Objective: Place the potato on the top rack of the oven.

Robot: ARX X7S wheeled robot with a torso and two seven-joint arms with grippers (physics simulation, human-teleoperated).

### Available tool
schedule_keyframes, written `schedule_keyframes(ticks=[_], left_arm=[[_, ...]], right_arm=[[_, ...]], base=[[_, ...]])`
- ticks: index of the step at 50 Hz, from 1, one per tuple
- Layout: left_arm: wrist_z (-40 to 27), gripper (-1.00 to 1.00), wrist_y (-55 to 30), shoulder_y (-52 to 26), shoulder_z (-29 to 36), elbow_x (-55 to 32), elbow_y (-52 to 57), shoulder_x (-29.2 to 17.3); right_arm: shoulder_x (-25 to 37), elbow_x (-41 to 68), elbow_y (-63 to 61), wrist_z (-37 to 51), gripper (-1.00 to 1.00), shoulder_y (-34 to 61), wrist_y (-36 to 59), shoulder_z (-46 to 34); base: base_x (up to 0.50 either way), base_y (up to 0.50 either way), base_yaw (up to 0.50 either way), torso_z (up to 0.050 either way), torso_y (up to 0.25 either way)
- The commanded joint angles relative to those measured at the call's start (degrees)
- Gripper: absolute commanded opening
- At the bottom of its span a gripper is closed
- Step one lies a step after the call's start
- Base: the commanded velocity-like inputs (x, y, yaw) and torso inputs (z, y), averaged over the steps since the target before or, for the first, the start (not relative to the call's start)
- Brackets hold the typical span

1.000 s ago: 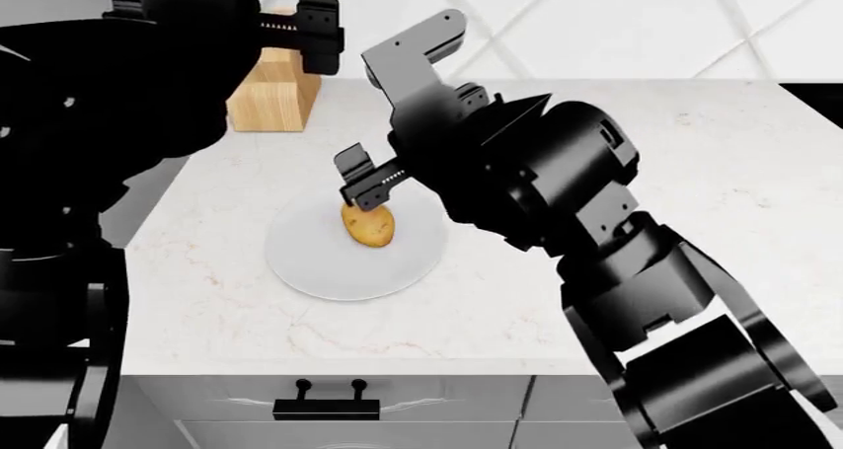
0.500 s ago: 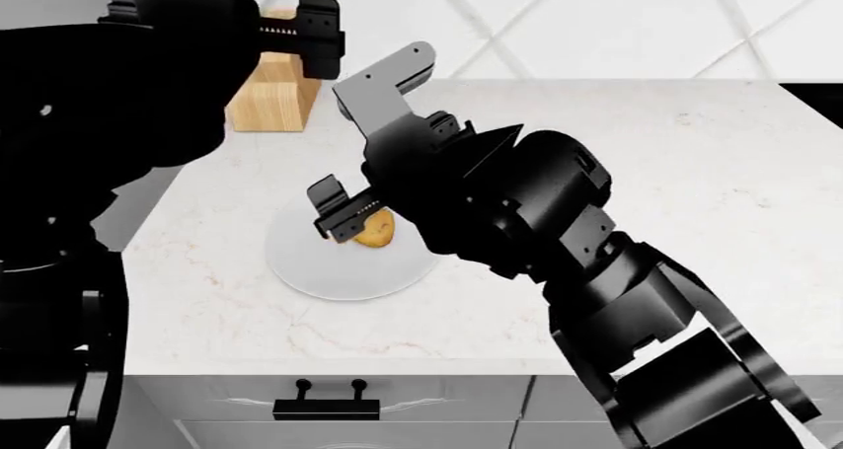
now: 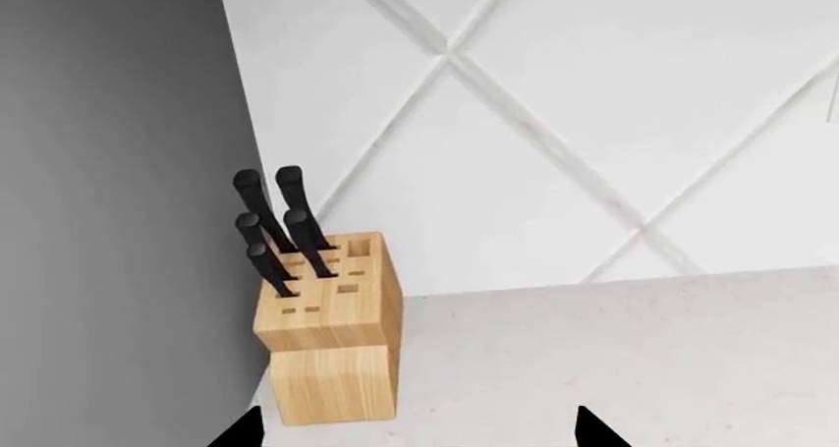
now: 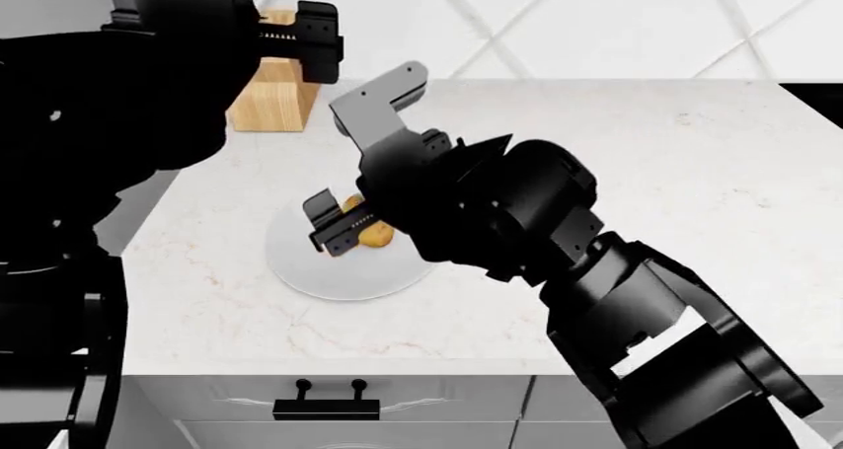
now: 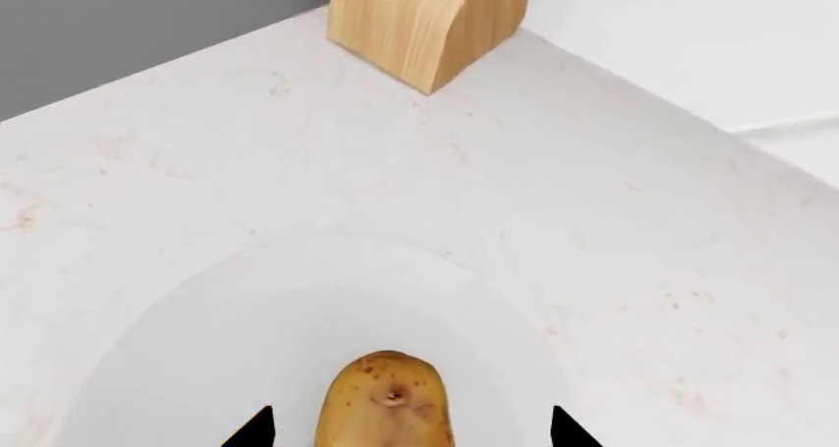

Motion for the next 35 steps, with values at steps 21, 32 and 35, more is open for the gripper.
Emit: schedule_keyframes(ticks=[21,32,35], left_arm=[[1.4,1.00,2.5,0.5,1.4,0.5,-1.9,-0.7],[0.9,1.00,2.4,0.6,1.6,0.1,-1.6,-0.3],[1.0,1.00,2.6,0.8,1.6,0.1,-1.7,-0.5]], right_arm=[[-0.4,3.9,5.4,-1.1,1.00,1.0,-5.3,-5.9],[-0.4,5.2,8.0,-1.9,1.00,1.3,-7.8,-8.2],[-0.6,5.7,9.0,-2.4,1.00,1.3,-8.8,-9.2]], base=[[0.00,0.00,0.00,0.000,0.000],[0.00,0.00,0.00,0.000,0.000],[0.00,0.00,0.00,0.000,0.000]])
